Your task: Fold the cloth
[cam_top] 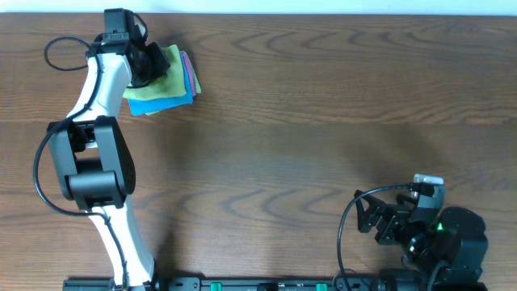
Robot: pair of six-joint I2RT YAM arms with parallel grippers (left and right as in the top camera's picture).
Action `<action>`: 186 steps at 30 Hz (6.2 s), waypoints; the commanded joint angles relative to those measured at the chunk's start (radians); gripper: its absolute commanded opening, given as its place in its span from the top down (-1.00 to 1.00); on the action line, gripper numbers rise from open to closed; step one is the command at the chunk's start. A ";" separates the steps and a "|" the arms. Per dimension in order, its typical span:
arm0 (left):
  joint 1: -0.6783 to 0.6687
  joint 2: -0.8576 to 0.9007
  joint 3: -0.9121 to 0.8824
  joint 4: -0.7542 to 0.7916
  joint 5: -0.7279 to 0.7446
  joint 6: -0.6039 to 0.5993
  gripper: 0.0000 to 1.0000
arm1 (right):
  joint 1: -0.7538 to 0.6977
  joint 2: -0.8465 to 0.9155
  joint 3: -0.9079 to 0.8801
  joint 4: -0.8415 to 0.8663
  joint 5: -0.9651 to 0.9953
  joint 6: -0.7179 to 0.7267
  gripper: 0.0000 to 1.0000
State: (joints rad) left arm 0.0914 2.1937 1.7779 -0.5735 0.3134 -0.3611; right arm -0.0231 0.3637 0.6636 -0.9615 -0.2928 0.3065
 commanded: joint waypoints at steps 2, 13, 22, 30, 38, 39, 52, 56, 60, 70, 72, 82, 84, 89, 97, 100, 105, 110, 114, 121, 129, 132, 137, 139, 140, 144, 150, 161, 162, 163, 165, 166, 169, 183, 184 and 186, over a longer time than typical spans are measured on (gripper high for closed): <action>0.003 0.006 0.037 0.002 -0.024 0.050 0.88 | -0.010 -0.006 -0.006 0.000 -0.007 0.011 -0.99; 0.005 -0.034 0.175 -0.077 -0.017 0.093 0.78 | -0.010 -0.005 -0.006 0.000 -0.007 0.011 -0.98; 0.005 -0.042 0.183 -0.088 -0.016 0.093 0.71 | -0.010 -0.005 -0.006 0.000 -0.007 0.011 -0.99; 0.006 -0.082 0.183 -0.089 -0.016 0.096 0.65 | -0.010 -0.005 -0.006 0.000 -0.007 0.011 -0.98; 0.006 -0.120 0.183 -0.098 -0.017 0.096 0.63 | -0.010 -0.005 -0.006 0.000 -0.007 0.011 -0.98; 0.006 -0.122 0.183 -0.098 -0.017 0.096 0.62 | -0.010 -0.005 -0.006 0.000 -0.007 0.011 -0.98; 0.006 -0.138 0.183 -0.127 0.002 0.097 0.60 | -0.010 -0.005 -0.006 0.000 -0.007 0.011 -0.99; 0.006 -0.188 0.183 -0.177 0.001 0.157 0.15 | -0.010 -0.006 -0.006 0.000 -0.007 0.011 -0.99; 0.006 -0.271 0.183 -0.281 -0.030 0.182 -0.93 | -0.010 -0.006 -0.006 0.000 -0.007 0.011 -0.98; 0.006 -0.445 0.183 -0.441 -0.111 0.182 -0.91 | -0.010 -0.005 -0.006 0.000 -0.007 0.011 -0.98; 0.006 -0.463 0.183 -0.452 -0.111 0.182 -0.91 | -0.010 -0.005 -0.006 0.000 -0.007 0.011 -0.98; 0.007 -0.538 0.183 -0.631 -0.168 0.198 -0.91 | -0.010 -0.006 -0.006 0.000 -0.007 0.011 -0.99; 0.007 -0.557 0.183 -0.693 -0.191 0.237 -0.91 | -0.010 -0.006 -0.006 0.000 -0.007 0.011 -0.99; 0.007 -0.606 0.183 -0.806 -0.259 0.270 -0.91 | -0.010 -0.005 -0.006 0.000 -0.007 0.011 -0.98; 0.006 -0.671 0.162 -0.859 -0.261 0.306 -0.91 | -0.010 -0.005 -0.006 0.000 -0.007 0.011 -0.99; 0.006 -0.749 0.078 -0.803 -0.259 0.306 -0.91 | -0.010 -0.006 -0.006 0.000 -0.007 0.011 -0.99; 0.006 -0.944 -0.183 -0.652 -0.261 0.313 -0.91 | -0.010 -0.005 -0.006 0.000 -0.007 0.011 -0.98; 0.006 -1.148 -0.465 -0.506 -0.261 0.317 -0.91 | -0.010 -0.005 -0.006 0.000 -0.007 0.011 -0.98; 0.006 -1.300 -0.669 -0.396 -0.256 0.317 -0.91 | -0.010 -0.006 -0.006 0.000 -0.007 0.011 -0.99; -0.004 -1.564 -0.983 -0.259 -0.235 0.341 -0.91 | -0.010 -0.005 -0.006 0.000 -0.007 0.011 -0.99; -0.041 -1.849 -1.283 -0.177 -0.235 0.340 -0.91 | -0.010 -0.006 -0.006 0.000 -0.007 0.011 -0.99; -0.058 -1.932 -1.361 -0.177 -0.235 0.340 -0.91 | -0.010 -0.006 -0.006 0.000 -0.007 0.011 -0.99; -0.069 -2.002 -1.438 -0.177 -0.235 0.351 -0.91 | -0.010 -0.006 -0.006 0.000 -0.007 0.011 -0.98; -0.069 -2.031 -1.468 -0.177 -0.235 0.365 -0.91 | -0.010 -0.005 -0.006 0.000 -0.007 0.011 -0.98; -0.069 -2.043 -1.478 -0.177 -0.235 0.371 -0.91 | -0.010 -0.005 -0.006 0.000 -0.007 0.011 -0.98; -0.069 -2.084 -1.515 -0.178 -0.239 0.389 -0.91 | -0.010 -0.005 -0.006 0.000 -0.007 0.011 -0.99; -0.069 -2.136 -1.570 -0.181 -0.243 0.388 -0.91 | -0.010 -0.006 -0.006 0.000 -0.007 0.011 -0.99; -0.069 -2.190 -1.612 -0.182 -0.274 0.396 -0.91 | -0.010 -0.005 -0.006 0.000 -0.007 0.011 -0.99; -0.069 -2.190 -1.612 -0.182 -0.280 0.396 -0.91 | -0.010 -0.005 -0.006 0.000 -0.007 0.011 -0.99; -0.069 -2.190 -1.612 -0.182 -0.282 0.396 -0.91 | -0.010 -0.005 -0.006 0.000 -0.007 0.011 -0.99; -0.069 -2.190 -1.612 -0.181 -0.285 0.395 -0.91 | -0.010 -0.005 -0.006 0.000 -0.007 0.011 -0.99; -0.069 -2.190 -1.612 -0.181 -0.285 0.395 -0.91 | -0.010 -0.005 -0.006 0.000 -0.007 0.011 -0.98; -0.069 -2.189 -1.612 -0.181 -0.285 0.395 -0.91 | -0.010 -0.005 -0.006 0.000 -0.007 0.011 -0.99; -0.069 -2.189 -1.612 -0.181 -0.288 0.395 -0.91 | -0.010 -0.006 -0.006 0.000 -0.007 0.011 -0.99; -0.069 -2.189 -1.612 -0.181 -0.287 0.395 -0.91 | -0.010 -0.006 -0.006 -0.001 -0.007 0.011 -0.99; -0.069 -2.189 -1.612 -0.181 -0.287 0.395 -0.91 | -0.010 -0.005 -0.006 0.000 -0.007 0.011 -0.98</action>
State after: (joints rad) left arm 0.0277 0.0147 0.1890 -0.7483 0.0444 0.0238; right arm -0.0231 0.3641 0.6598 -0.9615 -0.2958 0.3069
